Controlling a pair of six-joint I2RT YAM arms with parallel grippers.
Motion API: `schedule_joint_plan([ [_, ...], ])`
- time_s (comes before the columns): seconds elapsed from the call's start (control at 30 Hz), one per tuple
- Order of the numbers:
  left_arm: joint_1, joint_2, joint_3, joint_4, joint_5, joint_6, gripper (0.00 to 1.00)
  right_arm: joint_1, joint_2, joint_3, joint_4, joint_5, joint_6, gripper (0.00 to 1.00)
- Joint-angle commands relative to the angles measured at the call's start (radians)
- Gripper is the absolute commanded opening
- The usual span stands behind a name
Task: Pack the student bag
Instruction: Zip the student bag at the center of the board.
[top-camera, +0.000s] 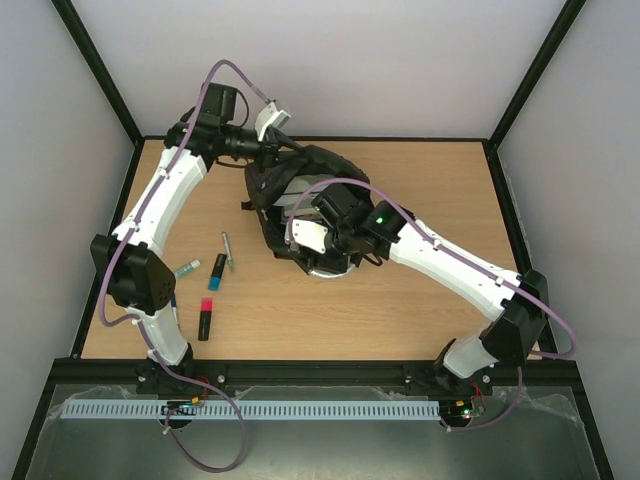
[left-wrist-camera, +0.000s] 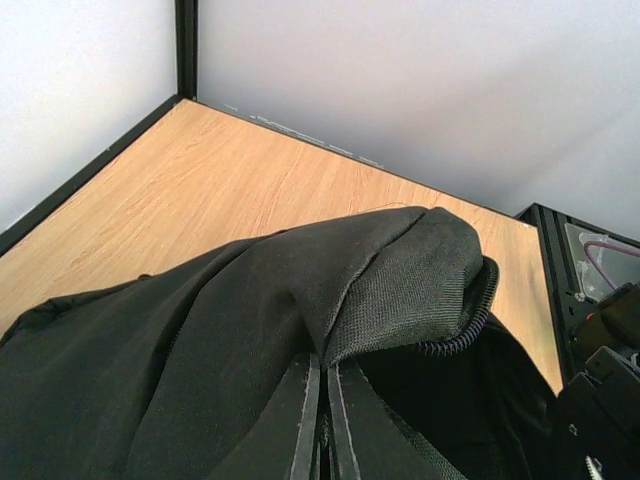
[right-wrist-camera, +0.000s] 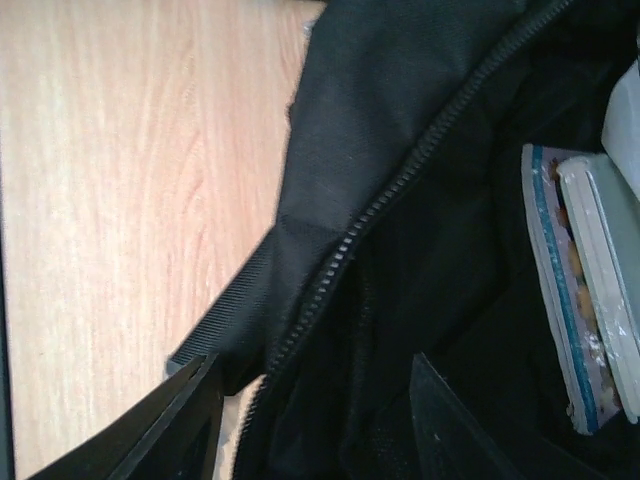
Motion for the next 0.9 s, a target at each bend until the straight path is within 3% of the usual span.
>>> schedule_joint_plan([
  [0.0,0.008,0.021,-0.010,0.048,-0.045,0.000,0.02,0.008,0.014,-0.037,0.046,0.102,0.030,0.50],
  [0.1,0.008,0.024,-0.011,0.047,-0.048,0.000,0.03,0.009,0.003,-0.064,0.041,0.119,0.016,0.41],
  [0.23,0.007,0.027,-0.023,0.044,-0.057,0.002,0.06,0.008,-0.024,-0.061,-0.015,0.125,0.006,0.11],
  [0.37,0.000,0.027,-0.042,0.024,-0.061,0.004,0.43,0.008,-0.061,-0.050,-0.100,0.128,-0.024,0.02],
  [0.5,-0.007,0.018,-0.060,-0.001,-0.077,-0.007,0.66,-0.003,-0.129,-0.135,-0.139,0.120,-0.089,0.01],
  [0.73,-0.002,-0.047,-0.188,0.004,-0.186,-0.050,0.77,-0.122,-0.273,-0.430,-0.115,0.087,-0.198,0.01],
  [0.83,0.005,-0.097,-0.271,0.043,-0.163,-0.074,0.98,-0.196,-0.316,-0.550,-0.064,0.118,-0.253,0.01],
  [0.87,0.003,-0.112,-0.298,0.053,-0.153,-0.081,0.99,-0.220,-0.323,-0.582,-0.048,0.123,-0.269,0.01],
])
